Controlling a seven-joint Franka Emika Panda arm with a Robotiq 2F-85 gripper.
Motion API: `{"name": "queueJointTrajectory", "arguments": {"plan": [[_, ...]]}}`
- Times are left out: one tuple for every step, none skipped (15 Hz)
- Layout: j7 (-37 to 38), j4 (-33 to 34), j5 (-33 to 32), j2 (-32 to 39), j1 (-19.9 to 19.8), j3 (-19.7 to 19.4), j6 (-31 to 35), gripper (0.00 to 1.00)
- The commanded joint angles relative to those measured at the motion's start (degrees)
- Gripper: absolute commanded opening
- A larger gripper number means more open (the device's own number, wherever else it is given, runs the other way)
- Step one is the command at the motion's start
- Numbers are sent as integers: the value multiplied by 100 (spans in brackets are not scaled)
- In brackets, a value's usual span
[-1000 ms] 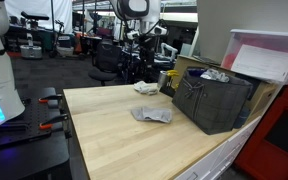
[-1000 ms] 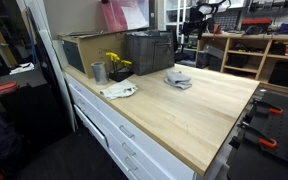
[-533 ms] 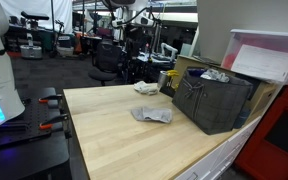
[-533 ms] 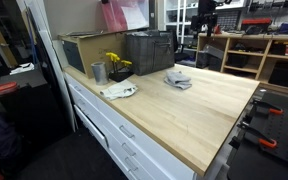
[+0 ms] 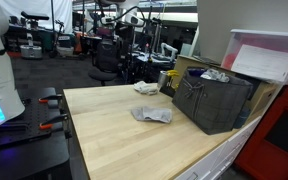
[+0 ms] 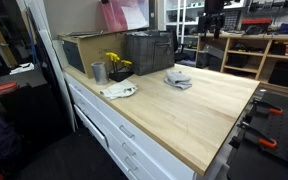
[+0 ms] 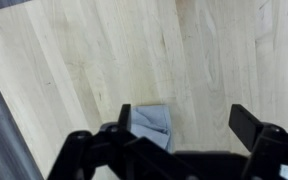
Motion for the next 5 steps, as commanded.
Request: {"name": "queueJointTrajectory", "arguments": {"plan": [[1, -39, -3, -6, 13, -13, -10, 100], [1, -59, -3, -7, 13, -13, -10, 100], [2, -63, -3, -7, 13, -13, -10, 100], [2, -63, -3, -8, 13, -13, -10, 100], [2, -63, -3, -9, 13, -13, -10, 100]]}}
